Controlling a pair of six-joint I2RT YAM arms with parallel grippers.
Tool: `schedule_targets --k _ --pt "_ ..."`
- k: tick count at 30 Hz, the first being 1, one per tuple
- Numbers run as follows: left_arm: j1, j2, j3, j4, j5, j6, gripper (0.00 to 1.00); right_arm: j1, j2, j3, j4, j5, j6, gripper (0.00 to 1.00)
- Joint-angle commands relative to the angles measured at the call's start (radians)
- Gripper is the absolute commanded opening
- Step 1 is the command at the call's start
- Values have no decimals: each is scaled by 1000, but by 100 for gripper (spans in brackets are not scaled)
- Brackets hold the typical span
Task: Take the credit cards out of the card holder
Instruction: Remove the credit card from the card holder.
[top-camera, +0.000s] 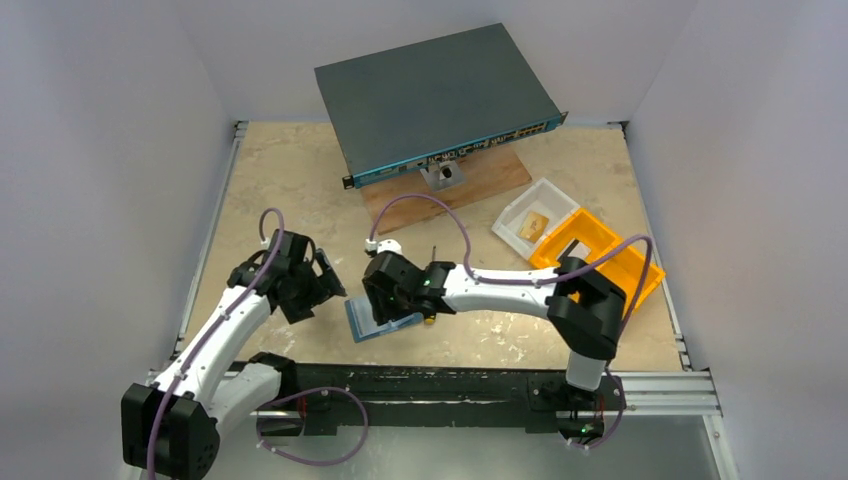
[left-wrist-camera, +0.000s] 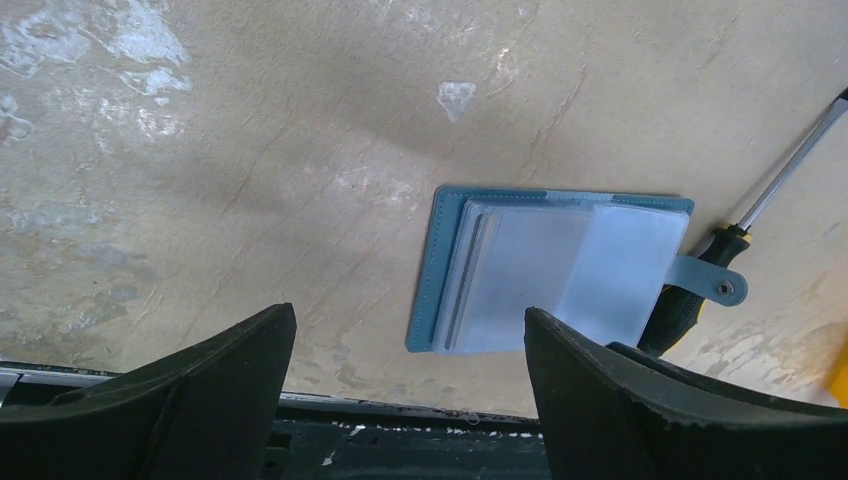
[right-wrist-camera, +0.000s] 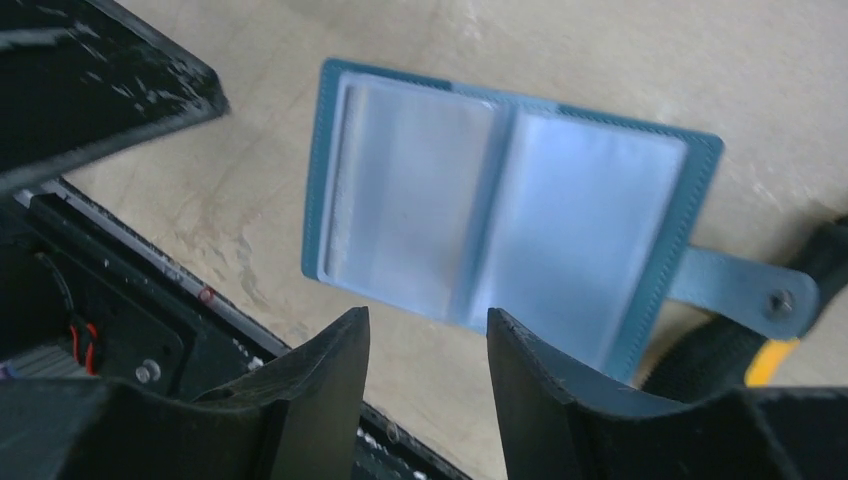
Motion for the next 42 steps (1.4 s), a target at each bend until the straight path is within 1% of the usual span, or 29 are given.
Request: schedule_targets --k 1,6,11,17,20,24,28,30,33,34,39,42 --pt "26 6 20 2 37 -18 84 41 87 120 -13 136 -33 48" --pt "50 22 9 26 82 -27 84 52 166 182 -34 170 -35 53" --pt "58 48 -5 56 113 -39 84 54 204 211 -49 189 -26 54" --pt "64 63 -9 67 119 -38 84 54 237 222 -36 159 -22 54" --pt "67 64 -13 69 125 -36 84 51 253 212 -14 100 -9 53" --pt "71 64 -18 72 134 -29 84 43 257 178 26 44 12 45" --pt "72 66 -25 83 151 -20 84 18 249 125 107 -71 63 29" --pt "72 67 -31 87 162 -15 83 9 251 110 130 -106 76 23" --pt "72 69 -44 106 191 -6 77 -11 246 76 162 -142 91 11" --pt "72 68 -50 110 196 -3 74 -21 242 60 179 -162 95 9" --pt "70 54 -78 129 210 13 46 -81 213 -37 296 -254 113 7" --pt "70 51 -88 138 212 20 31 -104 204 -78 352 -297 118 6"
